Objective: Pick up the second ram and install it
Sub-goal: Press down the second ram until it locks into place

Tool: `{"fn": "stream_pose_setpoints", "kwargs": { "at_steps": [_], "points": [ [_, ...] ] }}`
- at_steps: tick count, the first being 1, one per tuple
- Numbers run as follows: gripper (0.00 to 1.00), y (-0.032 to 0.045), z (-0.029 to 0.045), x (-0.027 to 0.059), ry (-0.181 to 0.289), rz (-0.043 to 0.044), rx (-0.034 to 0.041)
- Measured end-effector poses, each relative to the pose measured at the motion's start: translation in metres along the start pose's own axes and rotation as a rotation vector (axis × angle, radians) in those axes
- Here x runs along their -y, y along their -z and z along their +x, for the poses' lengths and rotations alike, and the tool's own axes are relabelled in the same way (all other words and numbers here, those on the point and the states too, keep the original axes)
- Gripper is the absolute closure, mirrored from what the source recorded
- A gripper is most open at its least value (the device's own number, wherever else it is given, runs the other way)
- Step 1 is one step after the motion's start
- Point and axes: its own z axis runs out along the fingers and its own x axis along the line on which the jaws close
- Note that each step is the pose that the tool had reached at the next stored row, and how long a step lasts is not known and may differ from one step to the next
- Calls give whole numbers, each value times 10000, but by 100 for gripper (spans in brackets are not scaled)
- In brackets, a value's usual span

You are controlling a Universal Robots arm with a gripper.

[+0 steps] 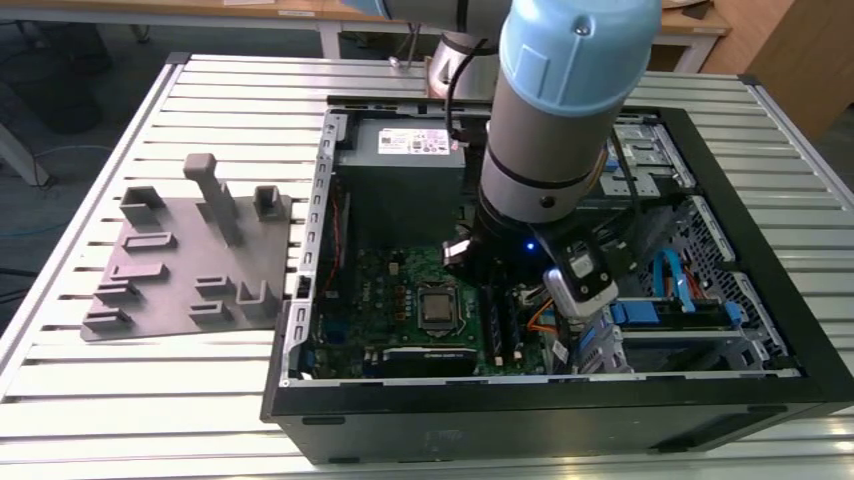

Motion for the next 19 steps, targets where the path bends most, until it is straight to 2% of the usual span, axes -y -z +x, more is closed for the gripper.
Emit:
{"fn": "stream_pose_setpoints", "kwargs": {
  "at_steps": [7,11,19],
  "points": [
    [93,-31,4,121,0,-1,0],
    [93,-93,6,138,0,0,0],
    [93,-137,9,145,0,5,-2]
  ]
}}
